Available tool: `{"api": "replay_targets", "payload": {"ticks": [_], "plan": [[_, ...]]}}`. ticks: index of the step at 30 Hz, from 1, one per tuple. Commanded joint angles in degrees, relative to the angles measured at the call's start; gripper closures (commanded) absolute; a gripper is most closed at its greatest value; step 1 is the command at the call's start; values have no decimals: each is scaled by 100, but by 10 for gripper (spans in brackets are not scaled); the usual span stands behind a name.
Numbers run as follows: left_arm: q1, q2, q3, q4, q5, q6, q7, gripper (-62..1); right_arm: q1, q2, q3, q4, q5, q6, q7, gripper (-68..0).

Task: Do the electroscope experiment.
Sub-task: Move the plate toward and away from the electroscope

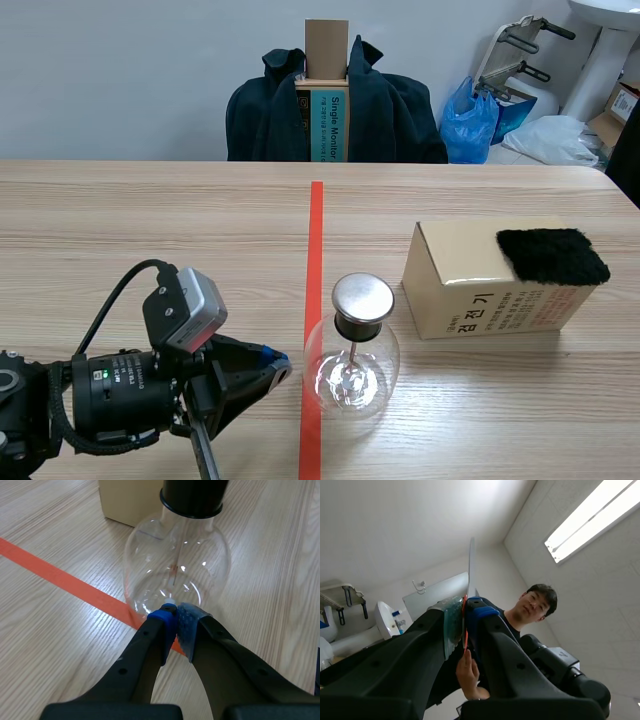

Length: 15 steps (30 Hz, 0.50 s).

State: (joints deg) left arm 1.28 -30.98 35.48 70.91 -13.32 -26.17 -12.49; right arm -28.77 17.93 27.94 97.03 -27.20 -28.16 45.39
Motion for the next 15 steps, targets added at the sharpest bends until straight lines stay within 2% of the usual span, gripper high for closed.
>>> {"api": "replay_targets", "payload": {"ticks": [1,6,10,15], "plan": [[46,-184,-138,238,-118,-15,-101,-21,22,96,120,35,138,44,114,-9],[463,-662,-531,800,-365,-20,-105,-21,22,96,385,35,201,96,175,-9],[979,-1088,-911,1342,-365,-33,-127,-21,20,92,442,33,201,98,160,-9],[1821,-1565,-1473,2009,-365,-52,-492,-21,20,44,608,-7,199,76,144,-9]]}}
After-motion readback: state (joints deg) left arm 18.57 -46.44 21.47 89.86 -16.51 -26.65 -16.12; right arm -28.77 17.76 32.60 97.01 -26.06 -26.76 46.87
